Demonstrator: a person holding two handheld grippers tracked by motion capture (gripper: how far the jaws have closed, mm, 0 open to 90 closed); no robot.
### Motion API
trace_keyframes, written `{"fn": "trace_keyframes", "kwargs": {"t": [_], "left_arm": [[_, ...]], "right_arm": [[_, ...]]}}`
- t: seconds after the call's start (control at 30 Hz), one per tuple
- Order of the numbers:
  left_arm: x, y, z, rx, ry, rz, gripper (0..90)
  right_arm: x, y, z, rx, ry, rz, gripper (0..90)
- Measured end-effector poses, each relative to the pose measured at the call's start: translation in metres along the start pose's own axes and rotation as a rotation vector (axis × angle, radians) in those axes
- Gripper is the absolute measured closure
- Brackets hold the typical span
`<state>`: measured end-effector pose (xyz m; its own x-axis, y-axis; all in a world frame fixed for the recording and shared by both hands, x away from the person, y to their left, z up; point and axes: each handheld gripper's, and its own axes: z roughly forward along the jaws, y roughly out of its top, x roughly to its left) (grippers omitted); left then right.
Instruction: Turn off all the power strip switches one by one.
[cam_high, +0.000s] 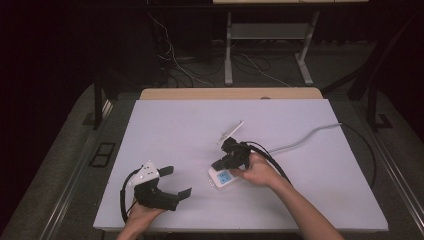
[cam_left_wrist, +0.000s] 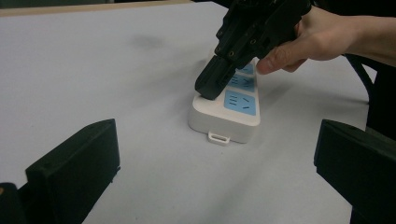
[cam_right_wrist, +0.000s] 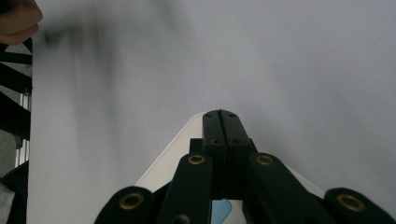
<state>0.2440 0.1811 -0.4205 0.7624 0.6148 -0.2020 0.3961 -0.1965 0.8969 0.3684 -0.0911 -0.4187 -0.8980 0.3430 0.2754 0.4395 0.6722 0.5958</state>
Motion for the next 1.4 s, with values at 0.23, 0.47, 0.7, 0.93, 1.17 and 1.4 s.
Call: {"fn": "trace_keyframes", "kwargs": {"t": [0.23,0.47,0.7,0.93,1.17,1.4], "left_arm": [[0.0,0.0,0.0,-0.002,-0.001,-0.004,0.0],[0.001,0.0,0.0,-0.004,-0.001,-0.004,0.0],[0.0,0.0,0.001,-0.003,-0.003,-0.005,0.0],[0.0,0.0,0.001,0.0,-0.004,-0.004,0.0],[-0.001,-0.001,0.003,0.003,-0.007,-0.008,0.0],[-0.001,-0.001,0.003,0.001,-0.008,-0.011,0.0]], "right_arm": [[0.001,-0.001,-0.001,-0.007,-0.003,-0.002,89.9],[0.0,-0.001,-0.002,-0.021,0.037,0.023,89.8],[0.0,-0.003,-0.009,-0.019,0.018,0.024,89.8],[0.0,-0.008,-0.024,-0.047,-0.002,0.029,89.5],[0.002,-0.015,-0.047,-0.083,-0.029,0.045,83.2],[0.002,-0.03,-0.07,-0.128,-0.067,0.095,53.1]]}}
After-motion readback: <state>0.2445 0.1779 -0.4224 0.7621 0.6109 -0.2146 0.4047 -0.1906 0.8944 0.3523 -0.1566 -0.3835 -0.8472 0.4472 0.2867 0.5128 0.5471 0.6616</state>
